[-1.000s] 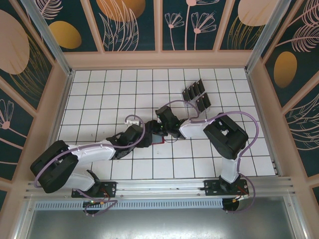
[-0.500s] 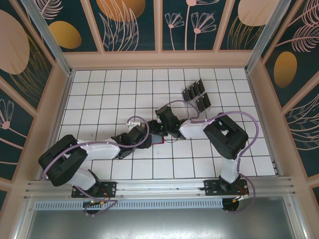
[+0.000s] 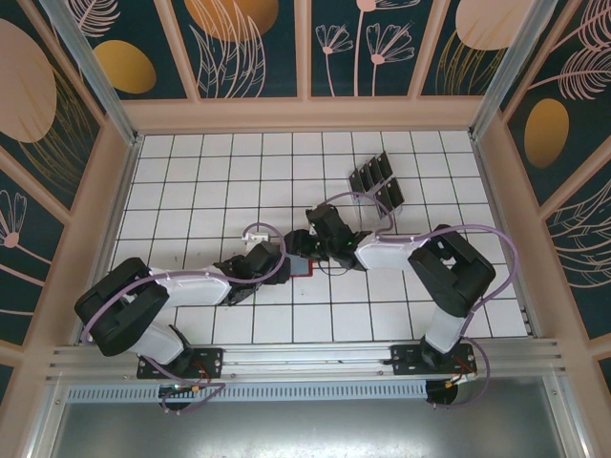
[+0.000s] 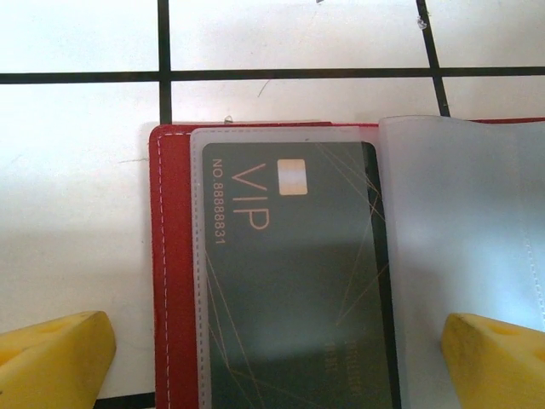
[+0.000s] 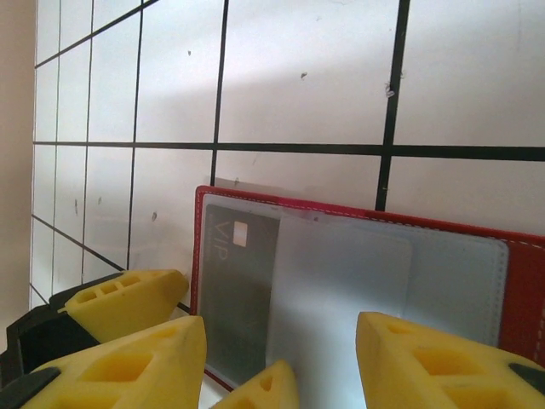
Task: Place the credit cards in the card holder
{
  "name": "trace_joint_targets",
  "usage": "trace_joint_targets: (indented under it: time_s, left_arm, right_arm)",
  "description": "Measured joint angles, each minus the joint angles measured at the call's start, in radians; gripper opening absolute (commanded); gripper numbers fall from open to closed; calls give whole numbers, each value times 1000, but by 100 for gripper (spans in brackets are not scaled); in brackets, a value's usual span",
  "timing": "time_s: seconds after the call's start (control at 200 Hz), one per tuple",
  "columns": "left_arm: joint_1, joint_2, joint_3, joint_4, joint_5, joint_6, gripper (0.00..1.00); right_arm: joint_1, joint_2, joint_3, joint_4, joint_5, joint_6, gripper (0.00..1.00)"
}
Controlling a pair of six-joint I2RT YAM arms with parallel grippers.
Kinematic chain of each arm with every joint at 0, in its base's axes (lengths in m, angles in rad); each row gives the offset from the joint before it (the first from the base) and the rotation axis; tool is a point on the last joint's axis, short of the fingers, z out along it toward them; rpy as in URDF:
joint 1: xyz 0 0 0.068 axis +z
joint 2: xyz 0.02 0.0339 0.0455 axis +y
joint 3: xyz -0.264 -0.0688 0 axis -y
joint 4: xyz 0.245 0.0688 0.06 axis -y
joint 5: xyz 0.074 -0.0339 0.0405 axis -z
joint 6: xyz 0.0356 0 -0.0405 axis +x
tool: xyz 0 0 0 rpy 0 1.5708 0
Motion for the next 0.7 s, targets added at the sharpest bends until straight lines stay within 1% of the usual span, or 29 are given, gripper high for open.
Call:
trace_joint_targets:
  time_s: [0.696]
  left_arm:
    - [-3,5,-3,9,-12,-4,99]
  right_arm:
    - [0,49,-11,8,14,20,50]
